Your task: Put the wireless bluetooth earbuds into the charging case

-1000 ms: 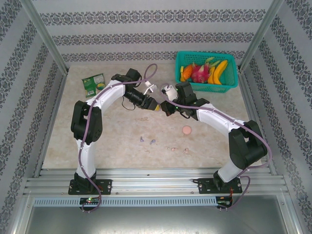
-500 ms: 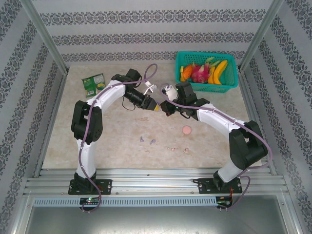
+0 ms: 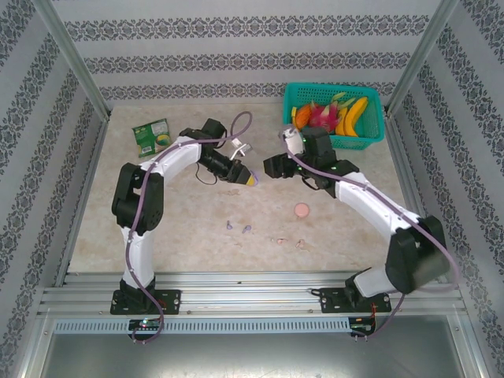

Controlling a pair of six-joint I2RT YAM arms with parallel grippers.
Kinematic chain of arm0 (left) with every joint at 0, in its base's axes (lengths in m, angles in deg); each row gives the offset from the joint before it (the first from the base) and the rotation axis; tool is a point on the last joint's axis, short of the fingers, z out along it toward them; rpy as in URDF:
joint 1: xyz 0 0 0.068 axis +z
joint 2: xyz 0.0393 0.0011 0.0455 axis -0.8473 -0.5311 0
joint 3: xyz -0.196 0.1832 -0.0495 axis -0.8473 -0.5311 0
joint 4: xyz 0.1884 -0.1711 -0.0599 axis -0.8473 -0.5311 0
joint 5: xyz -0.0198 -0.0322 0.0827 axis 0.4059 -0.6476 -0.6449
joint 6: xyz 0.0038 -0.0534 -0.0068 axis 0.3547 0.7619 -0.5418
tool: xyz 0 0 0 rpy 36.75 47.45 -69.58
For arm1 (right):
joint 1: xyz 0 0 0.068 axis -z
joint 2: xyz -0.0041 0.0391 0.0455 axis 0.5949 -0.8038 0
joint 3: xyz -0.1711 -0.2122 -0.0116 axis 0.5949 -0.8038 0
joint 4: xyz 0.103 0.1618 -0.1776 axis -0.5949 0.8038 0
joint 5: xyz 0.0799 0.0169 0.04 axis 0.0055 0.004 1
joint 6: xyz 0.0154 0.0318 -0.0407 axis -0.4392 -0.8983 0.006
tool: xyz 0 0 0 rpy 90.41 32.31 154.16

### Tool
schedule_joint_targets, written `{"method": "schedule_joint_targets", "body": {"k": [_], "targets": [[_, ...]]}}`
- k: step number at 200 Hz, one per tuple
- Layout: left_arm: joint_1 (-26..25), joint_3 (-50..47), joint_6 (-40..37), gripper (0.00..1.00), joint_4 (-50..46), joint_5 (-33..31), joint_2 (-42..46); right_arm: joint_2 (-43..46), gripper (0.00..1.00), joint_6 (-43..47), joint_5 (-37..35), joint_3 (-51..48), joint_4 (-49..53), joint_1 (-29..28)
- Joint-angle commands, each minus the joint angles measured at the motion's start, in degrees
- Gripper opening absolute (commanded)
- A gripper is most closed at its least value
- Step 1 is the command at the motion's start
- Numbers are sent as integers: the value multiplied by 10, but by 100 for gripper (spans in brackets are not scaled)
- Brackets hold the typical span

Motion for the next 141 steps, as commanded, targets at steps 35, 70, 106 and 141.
{"method": "schedule_joint_targets", "body": {"k": [35, 70, 106, 141], "targets": [[8, -175, 76, 0, 284, -116, 196, 89, 70, -166, -26, -60, 29, 6], [5, -452, 56, 0, 674, -213, 359, 117, 70, -238, -66, -89, 58, -11], [2, -597, 50, 0, 859, -321, 432, 116, 70, -289, -122, -92, 105, -41], [1, -671, 73, 0, 999, -362, 453, 91, 70, -326, -156, -87, 124, -79]]}}
